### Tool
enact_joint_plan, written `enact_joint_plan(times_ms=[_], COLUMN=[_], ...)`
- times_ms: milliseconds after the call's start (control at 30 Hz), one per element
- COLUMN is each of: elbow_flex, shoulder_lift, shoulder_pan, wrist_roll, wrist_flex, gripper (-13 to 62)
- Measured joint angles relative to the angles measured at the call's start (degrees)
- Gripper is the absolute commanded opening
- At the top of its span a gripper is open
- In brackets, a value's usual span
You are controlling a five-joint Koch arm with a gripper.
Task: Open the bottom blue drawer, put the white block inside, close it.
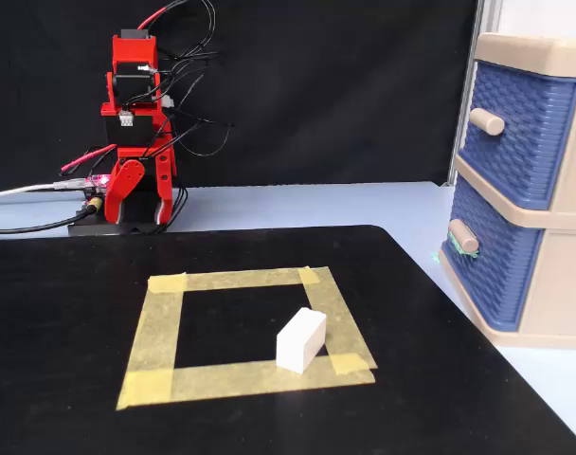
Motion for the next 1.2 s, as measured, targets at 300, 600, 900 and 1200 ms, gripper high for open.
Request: enact_joint_plan(times_ms=[300,600,900,1200], elbow_flex=[-14.77,-27.16,-9.76,-17.75], shoulder_lift=[0.00,-11.69,-34.72,-60.91], shoulder_pan=[-0.18,-37.44,-49.92,-50.10], wrist_roll=[-0.79,-37.00,-77.43,-81.04], wrist_flex=[4.57,-16.96,-88.15,-128.76], gripper=[33.9,33.8,33.8,33.7])
